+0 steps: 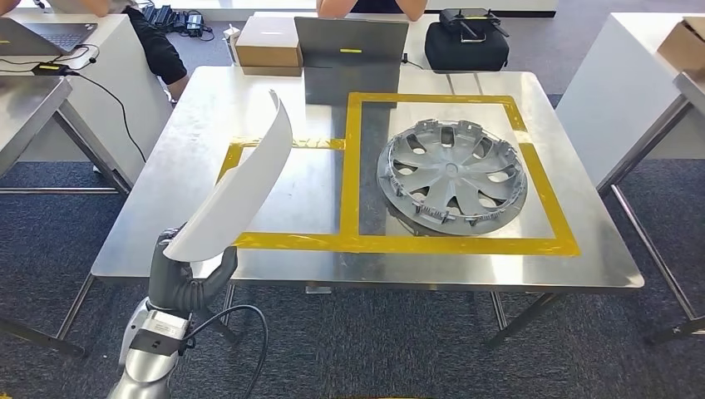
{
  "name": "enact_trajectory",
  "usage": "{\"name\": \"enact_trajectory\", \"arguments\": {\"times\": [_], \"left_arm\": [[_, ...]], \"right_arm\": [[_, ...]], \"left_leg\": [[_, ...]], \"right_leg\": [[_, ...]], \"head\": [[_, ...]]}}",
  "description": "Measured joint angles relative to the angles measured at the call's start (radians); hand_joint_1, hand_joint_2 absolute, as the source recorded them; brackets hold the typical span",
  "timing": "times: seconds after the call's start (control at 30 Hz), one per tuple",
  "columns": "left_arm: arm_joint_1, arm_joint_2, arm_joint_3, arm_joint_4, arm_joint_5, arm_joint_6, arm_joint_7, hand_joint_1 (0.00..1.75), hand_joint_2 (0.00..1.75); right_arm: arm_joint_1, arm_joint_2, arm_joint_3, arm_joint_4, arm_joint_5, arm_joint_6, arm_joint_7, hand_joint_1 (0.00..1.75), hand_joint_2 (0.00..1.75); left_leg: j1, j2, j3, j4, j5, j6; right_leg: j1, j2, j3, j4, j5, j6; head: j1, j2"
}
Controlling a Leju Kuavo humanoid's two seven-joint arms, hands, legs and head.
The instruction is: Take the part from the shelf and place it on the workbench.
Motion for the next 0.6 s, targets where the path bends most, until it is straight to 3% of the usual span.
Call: {"name": "enact_trajectory", "arguments": {"times": [0.2,0.6], "left_arm": [[-0.12,0.012,-0.044,0.201,-0.147,0.21,-0.002,1.75,1.75],[-0.457,0.009,-0.184,0.7,-0.165,0.404,0.001,1.75,1.75]], "right_arm": [[-0.008,0.021,0.001,-0.002,0.033,0.013,0.014,0.0,1.75],[-0.012,0.033,0.001,-0.003,0.065,0.024,0.035,0.0,1.75]], "left_leg": [[0.0,0.0,0.001,0.0,0.002,-0.001],[0.0,0.0,0.0,0.0,0.003,0.0]], "right_leg": [[0.001,0.0,0.0,0.001,0.001,0.0],[0.0,0.0,0.0,0.001,0.002,0.001]], "head": [[0.0,0.0],[0.0,0.0]]}}
